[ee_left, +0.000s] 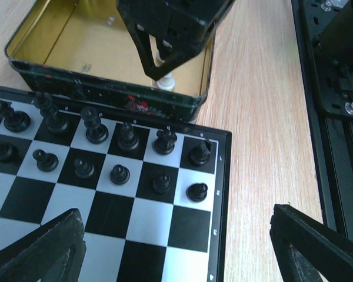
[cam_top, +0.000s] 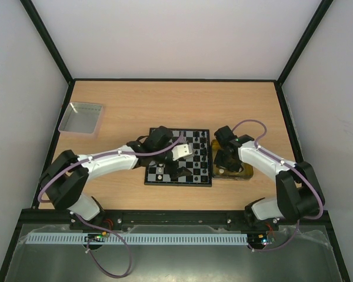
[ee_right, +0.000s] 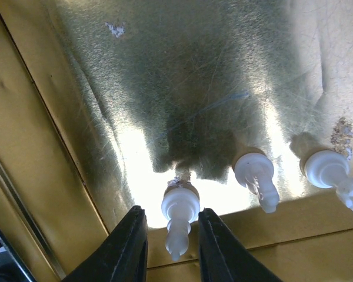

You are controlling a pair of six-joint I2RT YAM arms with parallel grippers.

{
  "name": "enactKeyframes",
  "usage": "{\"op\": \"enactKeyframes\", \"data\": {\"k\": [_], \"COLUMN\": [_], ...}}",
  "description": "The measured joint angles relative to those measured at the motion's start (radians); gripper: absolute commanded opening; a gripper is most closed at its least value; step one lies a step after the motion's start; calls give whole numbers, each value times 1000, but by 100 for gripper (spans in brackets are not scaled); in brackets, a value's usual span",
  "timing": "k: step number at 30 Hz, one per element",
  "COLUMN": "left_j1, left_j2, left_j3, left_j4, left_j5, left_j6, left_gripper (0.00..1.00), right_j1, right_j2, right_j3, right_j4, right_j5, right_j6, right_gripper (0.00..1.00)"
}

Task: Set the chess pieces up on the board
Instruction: Pick up the chess piece from the storage box.

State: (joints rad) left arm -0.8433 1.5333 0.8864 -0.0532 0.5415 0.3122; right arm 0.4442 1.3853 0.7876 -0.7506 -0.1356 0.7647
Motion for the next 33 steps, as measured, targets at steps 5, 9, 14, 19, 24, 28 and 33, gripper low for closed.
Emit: {"op": "enactKeyframes", "data": {"k": [5, 9, 14, 19, 24, 28, 33], "left_j1": [-1, -2, -16, -23, -24, -28, -29], "left_j2": [50, 104, 169, 208, 215, 215, 215], "left_j3": [52, 88, 113, 124, 131, 132, 132], "left_j4": [26, 61, 83, 95, 105, 107, 107], "left_j5": [3, 3, 4, 4, 4, 5, 13], "left_j6": [-16, -33, -47, -63, -74, -76, -77], "left_gripper": [84, 83, 82, 82, 83, 83, 84], "right_j1": [-3, -6, -7, -13, -15, -15, -15], "right_j2": [4, 4, 4, 4, 4, 11, 15], "right_j3": [0, 0, 0, -2, -11, -14, -18], "right_j4": [5, 5, 6, 17, 26, 28, 29], "right_j5": [-1, -1, -2, -4, -7, -10, -18], "right_j6": [-1, -1, -2, -3, -3, -3, -3], "right_gripper": [22, 22, 18, 13, 11, 13, 14]}}
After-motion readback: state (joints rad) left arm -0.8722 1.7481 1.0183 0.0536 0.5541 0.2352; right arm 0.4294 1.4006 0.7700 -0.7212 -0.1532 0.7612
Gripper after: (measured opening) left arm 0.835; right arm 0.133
